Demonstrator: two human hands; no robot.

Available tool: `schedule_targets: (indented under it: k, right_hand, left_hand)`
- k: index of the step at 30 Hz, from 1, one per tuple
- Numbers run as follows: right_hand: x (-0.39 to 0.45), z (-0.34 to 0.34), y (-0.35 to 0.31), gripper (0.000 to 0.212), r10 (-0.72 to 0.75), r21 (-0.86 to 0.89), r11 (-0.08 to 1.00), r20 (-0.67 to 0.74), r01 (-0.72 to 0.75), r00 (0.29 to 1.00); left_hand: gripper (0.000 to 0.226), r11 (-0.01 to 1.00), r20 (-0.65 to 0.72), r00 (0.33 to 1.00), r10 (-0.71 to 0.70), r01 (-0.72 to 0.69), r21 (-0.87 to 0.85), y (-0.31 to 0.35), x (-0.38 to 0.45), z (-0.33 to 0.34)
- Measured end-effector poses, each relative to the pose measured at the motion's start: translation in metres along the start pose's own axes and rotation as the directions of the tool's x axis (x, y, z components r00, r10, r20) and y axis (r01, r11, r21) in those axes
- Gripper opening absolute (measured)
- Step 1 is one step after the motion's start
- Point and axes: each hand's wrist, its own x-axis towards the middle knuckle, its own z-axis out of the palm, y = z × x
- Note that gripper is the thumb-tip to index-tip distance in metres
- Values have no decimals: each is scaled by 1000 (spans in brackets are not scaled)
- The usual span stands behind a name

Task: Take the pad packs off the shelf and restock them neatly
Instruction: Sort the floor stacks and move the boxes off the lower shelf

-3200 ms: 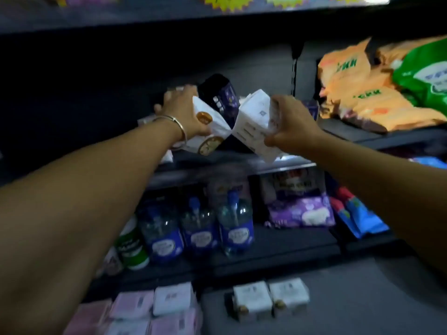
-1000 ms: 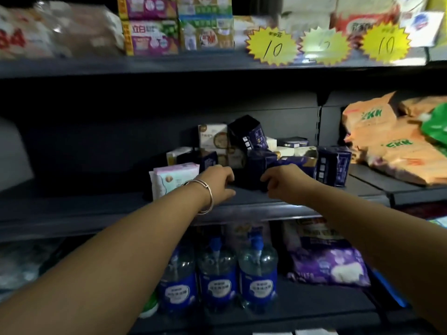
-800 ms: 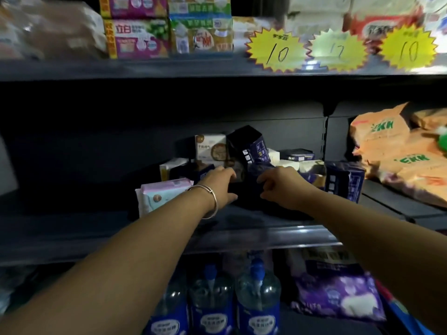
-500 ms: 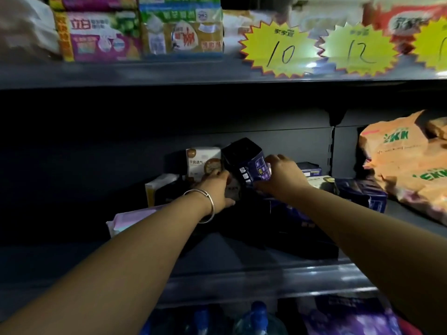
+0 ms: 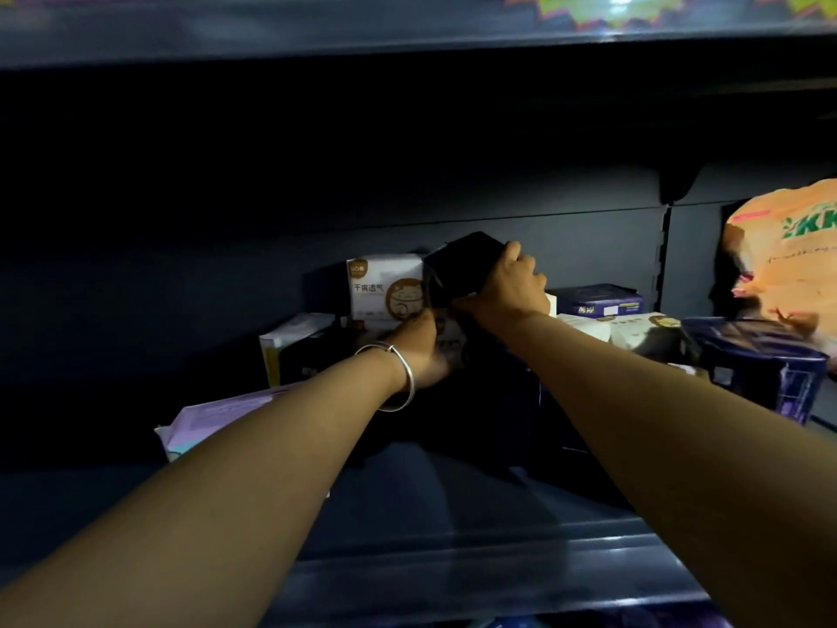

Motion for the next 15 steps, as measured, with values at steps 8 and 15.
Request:
schedule_targets:
  k: [8, 15]
  right_hand:
    - [-10, -37, 1, 78, -89, 77, 992, -115, 98, 989]
    - [-22, -93, 23, 79, -42, 39, 998, -156, 49, 987]
  left_hand:
    - [40, 990, 36, 999, 0, 5, -140, 20, -7, -5]
    - [39, 987, 50, 985, 163, -164, 7, 70, -22, 6]
